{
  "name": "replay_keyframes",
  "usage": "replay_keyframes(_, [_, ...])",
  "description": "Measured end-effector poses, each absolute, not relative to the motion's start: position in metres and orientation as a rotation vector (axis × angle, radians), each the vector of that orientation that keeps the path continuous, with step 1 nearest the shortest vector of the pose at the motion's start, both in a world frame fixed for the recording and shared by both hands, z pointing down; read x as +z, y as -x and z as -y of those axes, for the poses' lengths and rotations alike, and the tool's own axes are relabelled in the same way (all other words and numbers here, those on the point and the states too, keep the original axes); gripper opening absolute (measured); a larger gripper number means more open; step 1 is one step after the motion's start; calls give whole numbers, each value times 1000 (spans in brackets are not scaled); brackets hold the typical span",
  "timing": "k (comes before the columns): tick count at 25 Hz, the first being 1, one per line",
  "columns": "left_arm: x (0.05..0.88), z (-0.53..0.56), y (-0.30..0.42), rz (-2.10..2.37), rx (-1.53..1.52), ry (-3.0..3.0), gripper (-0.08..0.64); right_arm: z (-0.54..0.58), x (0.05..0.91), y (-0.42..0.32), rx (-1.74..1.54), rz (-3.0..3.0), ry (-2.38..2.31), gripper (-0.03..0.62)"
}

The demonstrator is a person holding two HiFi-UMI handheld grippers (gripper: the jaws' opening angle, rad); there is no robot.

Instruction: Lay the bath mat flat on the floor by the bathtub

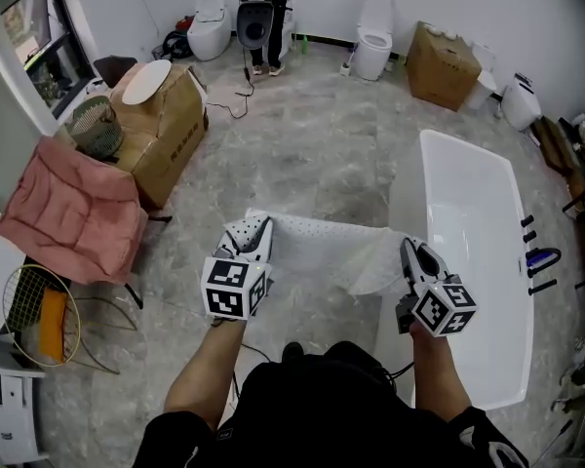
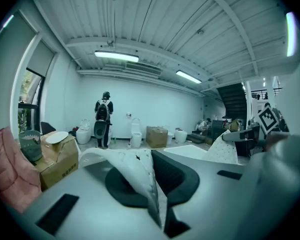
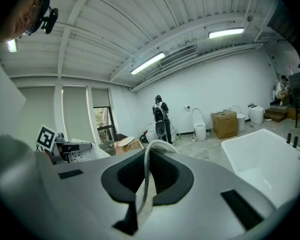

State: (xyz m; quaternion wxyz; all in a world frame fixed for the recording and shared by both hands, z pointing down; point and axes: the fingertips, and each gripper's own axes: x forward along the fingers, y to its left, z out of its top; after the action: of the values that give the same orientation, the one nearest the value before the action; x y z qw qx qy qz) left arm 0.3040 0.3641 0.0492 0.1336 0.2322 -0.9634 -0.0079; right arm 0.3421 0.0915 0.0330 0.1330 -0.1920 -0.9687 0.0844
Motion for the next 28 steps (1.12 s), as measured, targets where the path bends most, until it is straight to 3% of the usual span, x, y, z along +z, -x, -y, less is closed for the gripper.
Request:
replay_keyframes(12, [60,-348,-202,2757,20,-673,21,-91,56,-226,310,2762,590,20])
replay_keyframes(28, [72,-281,43,2676,66,-695,21,-34,78,9,292,2737,604,20])
